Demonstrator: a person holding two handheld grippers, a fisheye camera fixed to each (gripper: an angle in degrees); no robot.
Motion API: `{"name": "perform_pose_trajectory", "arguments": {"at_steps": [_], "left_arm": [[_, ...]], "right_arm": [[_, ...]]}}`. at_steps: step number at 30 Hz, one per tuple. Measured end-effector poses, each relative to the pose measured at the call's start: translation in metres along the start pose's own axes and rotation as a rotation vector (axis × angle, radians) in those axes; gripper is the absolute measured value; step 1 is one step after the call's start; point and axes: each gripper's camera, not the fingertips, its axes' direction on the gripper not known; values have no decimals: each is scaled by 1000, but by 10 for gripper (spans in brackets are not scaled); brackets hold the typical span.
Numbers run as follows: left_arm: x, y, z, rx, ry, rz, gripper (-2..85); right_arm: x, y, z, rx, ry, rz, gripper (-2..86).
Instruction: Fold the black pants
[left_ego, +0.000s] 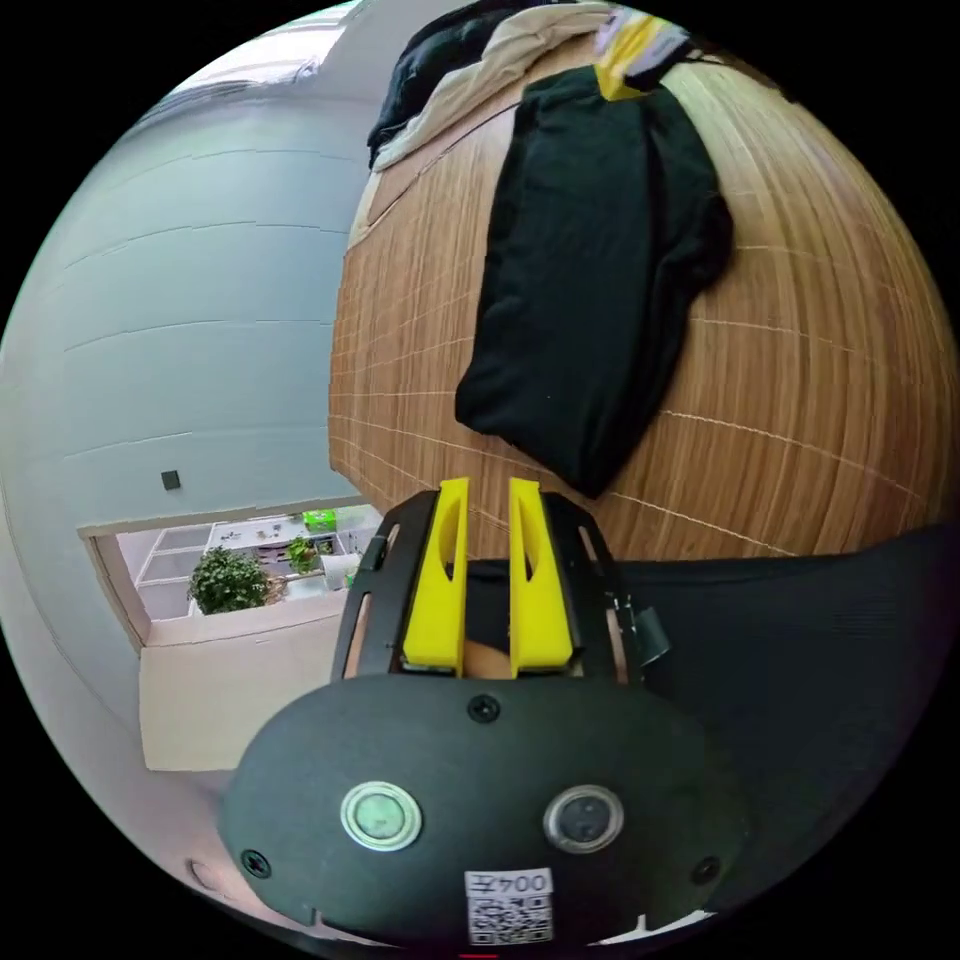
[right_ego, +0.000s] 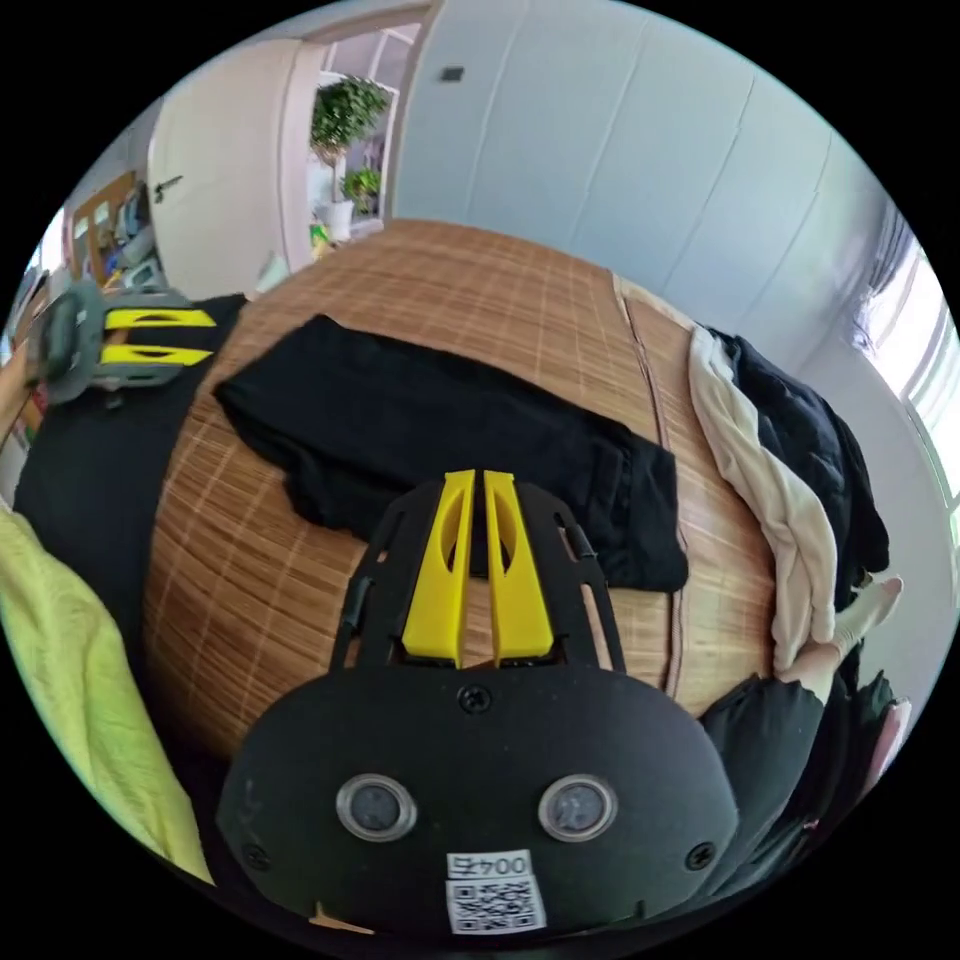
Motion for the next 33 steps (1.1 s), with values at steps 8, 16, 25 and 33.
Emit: {"name": "perform_pose_trajectory", "arguments": {"at_steps": [8,16,25,33], "left_arm": [[-74,-41,104,58,408,-119,7],[-88,-11,124,140,478,-229,2],[-101,-8,119,125,471,-195,3],[-101,-5,109,127,437,-181,2]], "right_arm": [[-117,-59,-1,37,-294,-221,44],[-159,-130,47,-92,-395,-233,38],[-164,-168,49,-108,-378,-229,41],[-176,-193,45,-124,-336,-223,66]]}}
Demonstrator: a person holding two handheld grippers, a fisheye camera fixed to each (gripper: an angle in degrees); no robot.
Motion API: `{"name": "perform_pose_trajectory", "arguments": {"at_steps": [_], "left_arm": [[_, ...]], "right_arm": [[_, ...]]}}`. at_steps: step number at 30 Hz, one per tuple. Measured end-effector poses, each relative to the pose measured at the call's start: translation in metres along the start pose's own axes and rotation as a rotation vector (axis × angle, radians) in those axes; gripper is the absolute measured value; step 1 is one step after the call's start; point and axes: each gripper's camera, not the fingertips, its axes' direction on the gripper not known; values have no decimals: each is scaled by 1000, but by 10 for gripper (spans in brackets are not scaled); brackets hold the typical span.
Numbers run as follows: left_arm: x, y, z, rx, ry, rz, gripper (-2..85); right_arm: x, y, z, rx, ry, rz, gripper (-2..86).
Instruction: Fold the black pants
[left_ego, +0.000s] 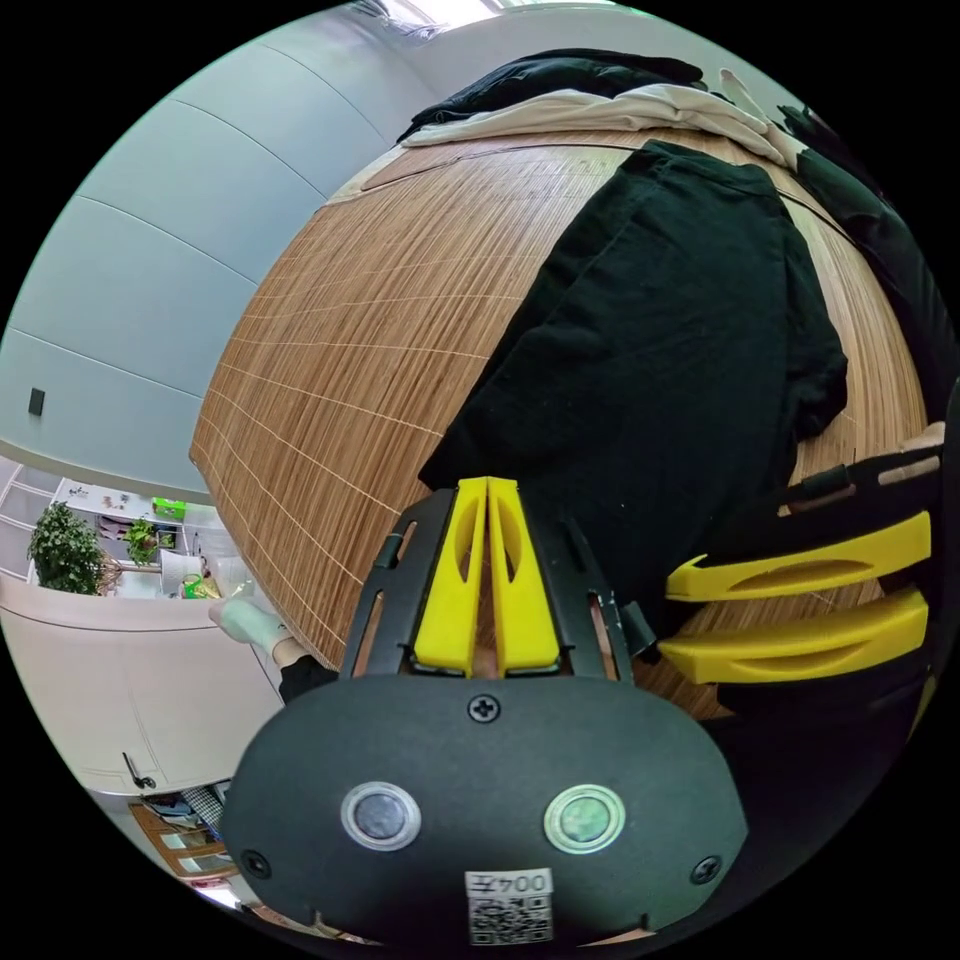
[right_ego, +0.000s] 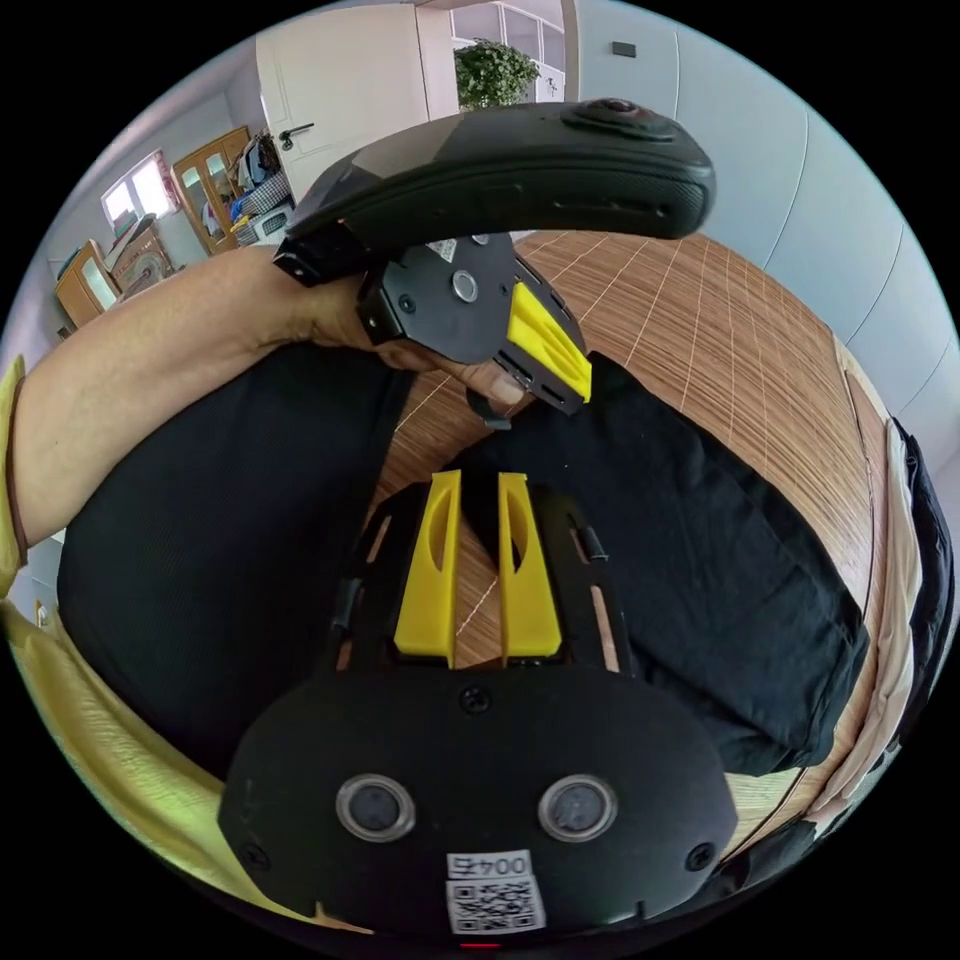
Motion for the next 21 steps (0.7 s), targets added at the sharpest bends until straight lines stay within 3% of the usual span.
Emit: {"name": "perform_pose_trajectory", "arguments": {"at_steps": [11,16,21], "left_arm": [[-3,2,-9,11,22,-20,3],[1,2,-13,11,8,-21,3],[3,1,-17,12,7,-25,3]], "right_arm": [[-39,15,-16,-55,75,-202,-3],[-34,19,-41,29,123,-108,-3],[-23,-12,-47,7,48,-59,31]]}}
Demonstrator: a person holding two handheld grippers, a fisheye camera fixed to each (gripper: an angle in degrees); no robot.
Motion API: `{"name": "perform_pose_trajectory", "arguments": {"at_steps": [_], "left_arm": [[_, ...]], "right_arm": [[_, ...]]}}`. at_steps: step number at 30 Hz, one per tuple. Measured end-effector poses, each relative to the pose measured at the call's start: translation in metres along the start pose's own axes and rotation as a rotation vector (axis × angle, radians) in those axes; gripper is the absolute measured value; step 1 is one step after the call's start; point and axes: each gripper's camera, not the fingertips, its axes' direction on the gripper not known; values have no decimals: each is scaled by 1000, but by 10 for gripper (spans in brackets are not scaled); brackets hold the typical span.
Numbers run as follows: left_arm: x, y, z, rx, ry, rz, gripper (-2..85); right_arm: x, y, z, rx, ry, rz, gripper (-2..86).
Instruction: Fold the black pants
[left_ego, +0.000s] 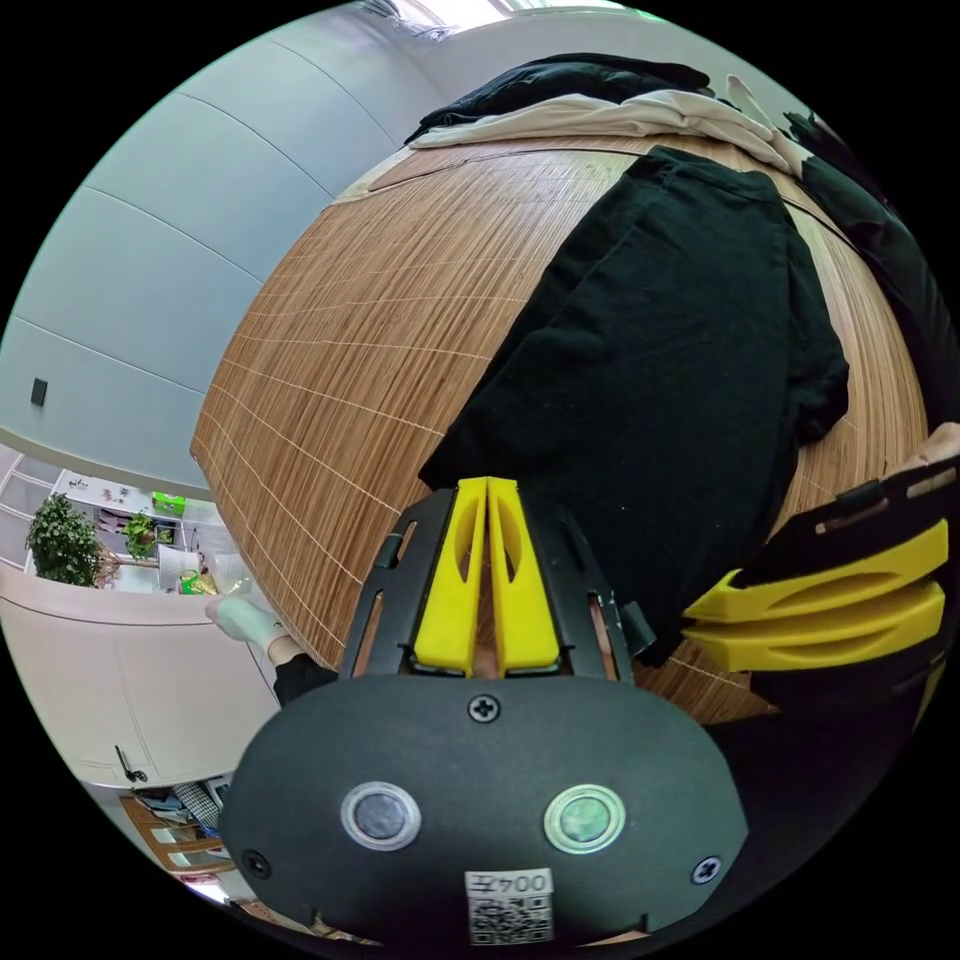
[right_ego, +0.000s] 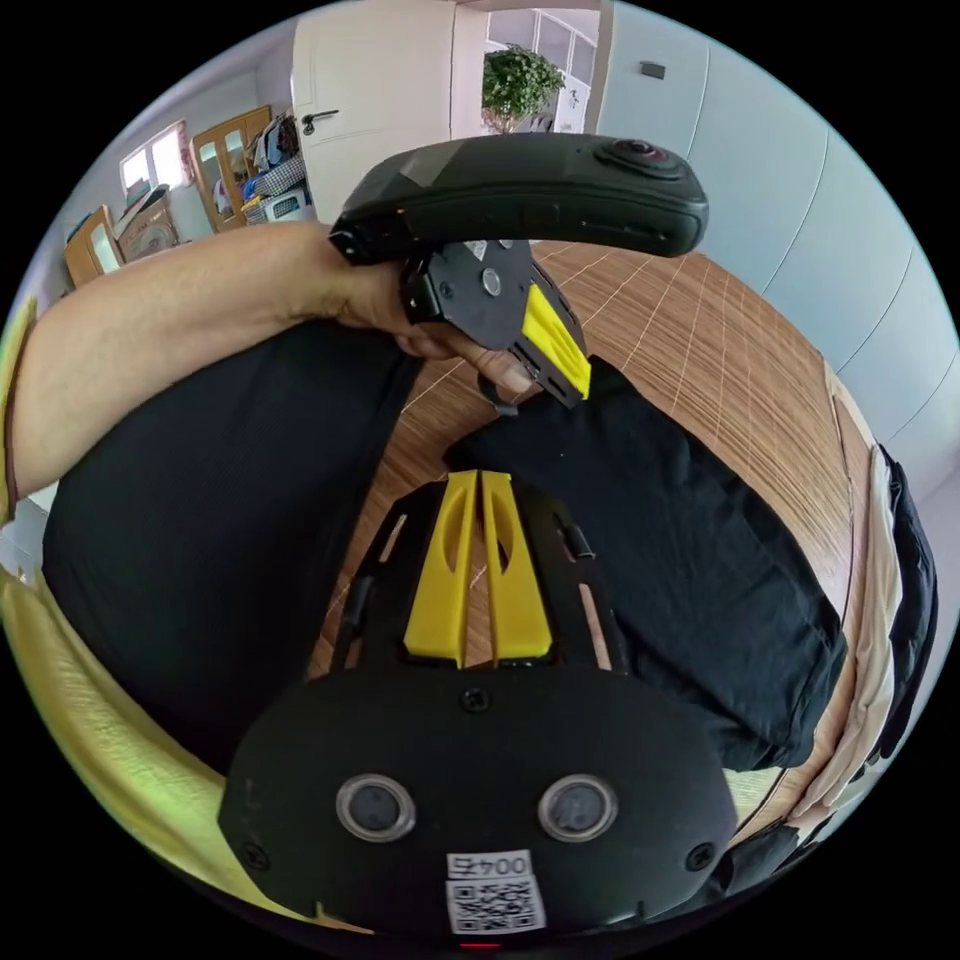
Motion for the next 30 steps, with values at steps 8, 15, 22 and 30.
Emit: {"name": "perform_pose_trajectory", "arguments": {"at_steps": [8,15,22,30], "left_arm": [[4,-3,-5,-2,1,7,4],[7,-3,-8,4,5,8,4],[13,-5,-10,6,-9,11,3],[15,-7,-11,6,-8,6,2]], "right_arm": [[-8,-22,-4,-11,8,38,39],[-40,-22,-17,-23,54,-91,-4],[-71,-14,-35,-12,129,-171,-2],[-92,-32,-51,32,171,-186,69]]}}
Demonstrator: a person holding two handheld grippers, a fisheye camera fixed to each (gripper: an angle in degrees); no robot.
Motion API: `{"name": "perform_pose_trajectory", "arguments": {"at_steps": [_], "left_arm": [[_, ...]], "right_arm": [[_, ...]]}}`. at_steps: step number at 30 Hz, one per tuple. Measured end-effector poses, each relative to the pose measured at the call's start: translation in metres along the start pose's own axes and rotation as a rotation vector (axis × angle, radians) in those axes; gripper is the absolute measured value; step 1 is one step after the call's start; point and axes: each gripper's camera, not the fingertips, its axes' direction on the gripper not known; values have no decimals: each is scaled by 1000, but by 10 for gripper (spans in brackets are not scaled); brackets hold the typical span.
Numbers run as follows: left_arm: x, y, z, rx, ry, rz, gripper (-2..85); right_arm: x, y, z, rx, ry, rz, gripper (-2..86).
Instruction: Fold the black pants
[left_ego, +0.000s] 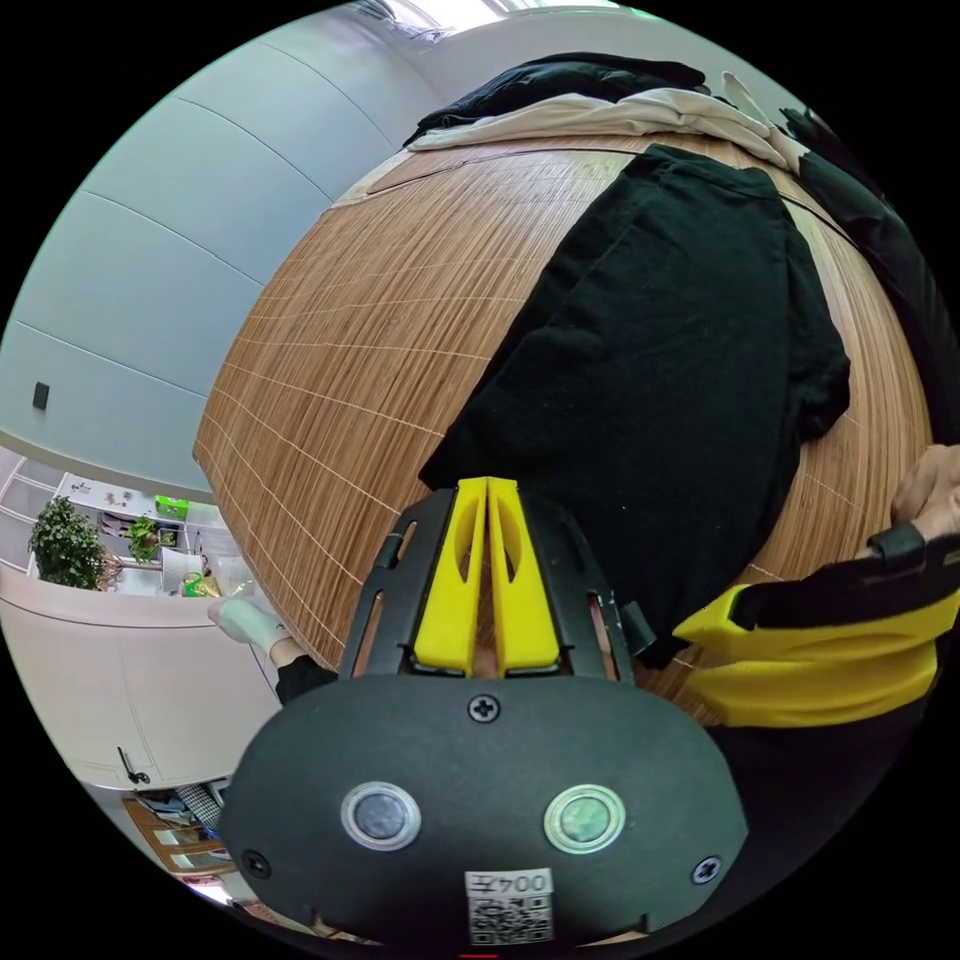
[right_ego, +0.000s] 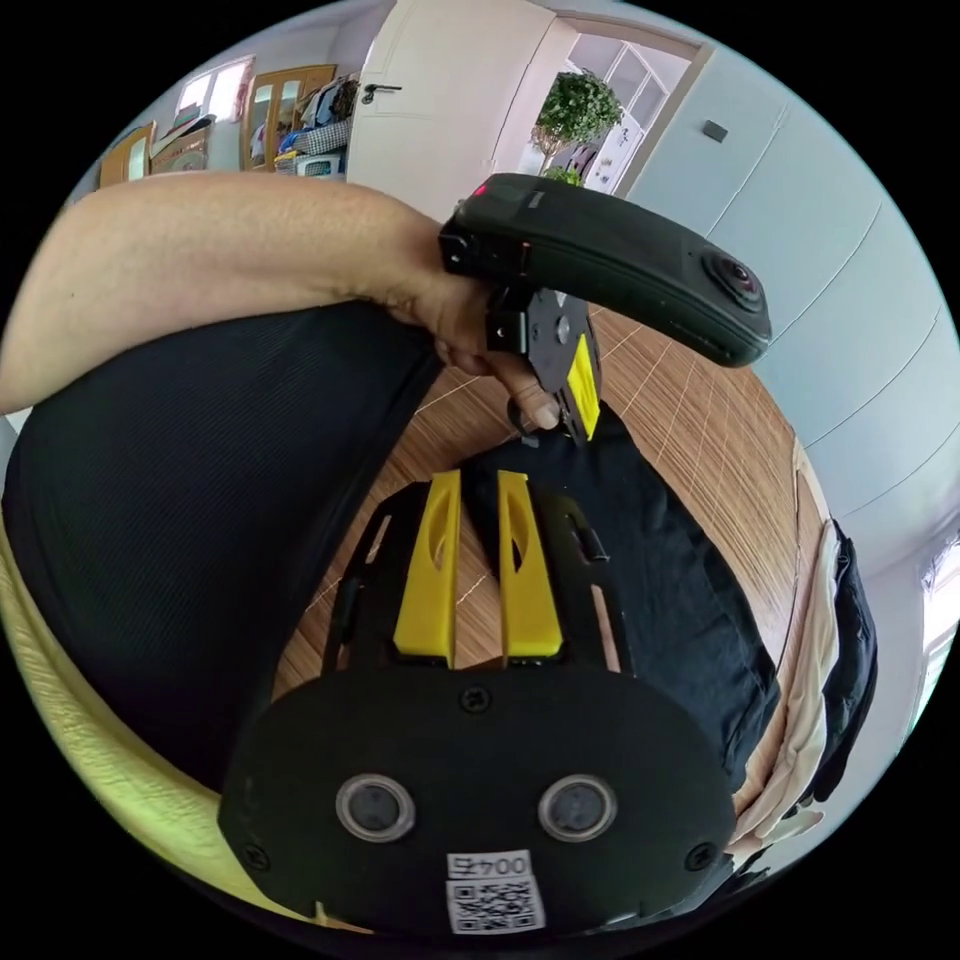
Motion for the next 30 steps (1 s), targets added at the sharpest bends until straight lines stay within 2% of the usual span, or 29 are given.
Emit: {"name": "perform_pose_trajectory", "arguments": {"at_steps": [2,4,8,12,14,17,20,21,27,30], "left_arm": [[1,-1,0,0,-2,2,2],[2,-1,0,-1,-4,4,2],[1,-1,0,2,1,-1,3],[1,-2,0,2,3,3,2],[0,-2,1,2,7,0,3],[0,-2,1,2,6,-1,3],[0,-2,2,4,4,-6,2],[0,-1,2,6,3,-8,2],[0,-2,4,1,0,-3,2],[-2,-2,5,3,4,-9,2]], "right_arm": [[-9,-5,-1,2,28,-19,63],[-21,-12,5,-28,53,-62,12],[-37,-18,14,-76,75,-112,-3],[-52,-9,7,-81,72,-129,-2],[-48,-3,-3,-61,28,-99,3],[-30,6,-12,-33,74,-3,39],[-11,8,1,-80,57,58,56],[-12,9,9,-108,16,46,48],[-35,4,-9,-36,109,-17,30],[-53,-6,-2,-26,125,-117,37]]}}
